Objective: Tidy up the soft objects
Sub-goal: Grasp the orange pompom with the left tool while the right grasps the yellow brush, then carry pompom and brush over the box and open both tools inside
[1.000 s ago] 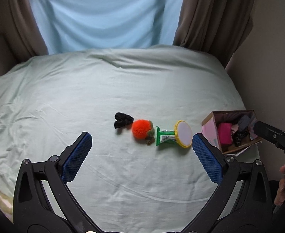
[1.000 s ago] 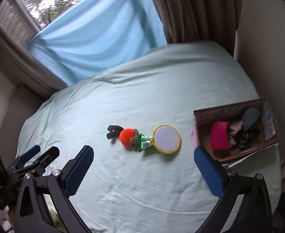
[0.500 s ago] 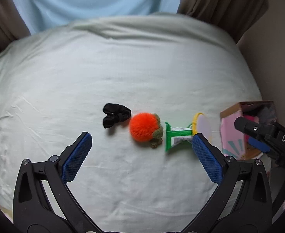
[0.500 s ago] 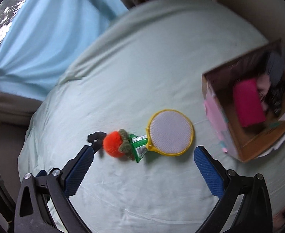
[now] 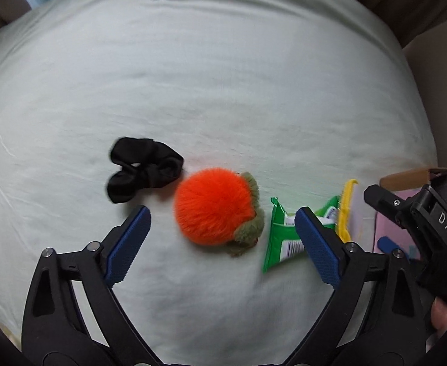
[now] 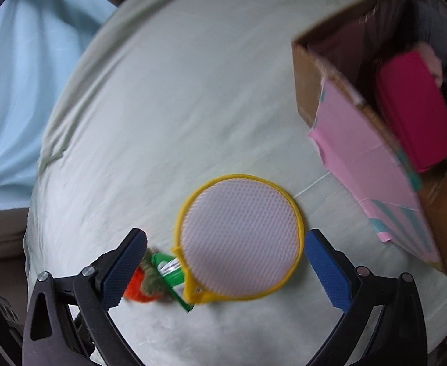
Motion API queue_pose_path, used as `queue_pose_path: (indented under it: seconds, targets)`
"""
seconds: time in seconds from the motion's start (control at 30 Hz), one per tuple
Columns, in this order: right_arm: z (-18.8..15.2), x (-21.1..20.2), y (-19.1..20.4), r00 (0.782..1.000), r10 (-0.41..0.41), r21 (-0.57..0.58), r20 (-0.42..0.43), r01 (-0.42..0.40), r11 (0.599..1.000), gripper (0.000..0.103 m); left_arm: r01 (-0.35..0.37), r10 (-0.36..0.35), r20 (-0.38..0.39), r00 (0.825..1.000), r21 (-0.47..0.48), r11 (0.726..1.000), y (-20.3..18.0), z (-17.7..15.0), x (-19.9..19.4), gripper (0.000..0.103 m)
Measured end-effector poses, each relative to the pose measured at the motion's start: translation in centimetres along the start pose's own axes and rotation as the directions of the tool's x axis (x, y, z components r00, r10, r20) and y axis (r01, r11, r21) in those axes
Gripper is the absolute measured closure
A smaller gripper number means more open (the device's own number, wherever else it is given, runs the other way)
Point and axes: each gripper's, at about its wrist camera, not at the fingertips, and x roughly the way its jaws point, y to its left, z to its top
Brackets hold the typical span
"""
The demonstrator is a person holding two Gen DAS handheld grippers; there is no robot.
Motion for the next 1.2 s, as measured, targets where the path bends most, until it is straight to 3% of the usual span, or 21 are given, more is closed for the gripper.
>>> queue_pose_path:
  seconds: [0.13,0.3,0.5,0.67,0.83,0.9,1.2]
  targets:
    - [0.5,2.1,-0.6,0.999,-0.013,0.034,-0.03,0.014,0.999,0.0,-0.011,0.011,-0.032,0.999,-0.019,1.0,-0.2,0.4,2.6,0.018]
    - [0.6,4.1,-1.5,0.998,-0.006,0.051,-0.068,0.01,0.999,0.005,-0.026,0.022,-0.111,0.994,-0.035,0.999,-0.3,0.2,5.9,0.048]
    - [1.0,4.7,-1.6,0.997,-0.008,0.009,-0.083,0.009,1.0,0.012,-0.029,0.023,-0.121,0.992,-0.049,0.998,0.3,-0.4,7.0,0.06]
    - [0.5,4.5,-1.4,0.996,-0.022,-0.033,-0.084,0.019,0.999,0.022,-0.031,0.028,-0.107,0.994,-0.026,0.999,0.0,-0.4,6.6,0.063]
    - [-0.1,3.9,-1.4,0.996,-0.018,-0.075,-0.092,0.011,0.997,0.052,-0.024,0.024,-0.086,0.996,-0.001,1.0,-0.6,-0.7,5.3,0.064]
    - [-0.2,3.3,-1.7,0.996,-0.009,-0.082,-0.09,0.002,0.997,0.058,-0.019,0.02,-0.07,0.997,0.01,1.0,0.0,-0.6,4.5,0.065]
    - [-0.9,-0.3,0.1,1.0,0.013,-0.17,-0.019,-0.016,0.985,0.06,-0.016,0.015,0.02,1.0,0.037,0.999,-0.7,-1.0,-0.4,0.065]
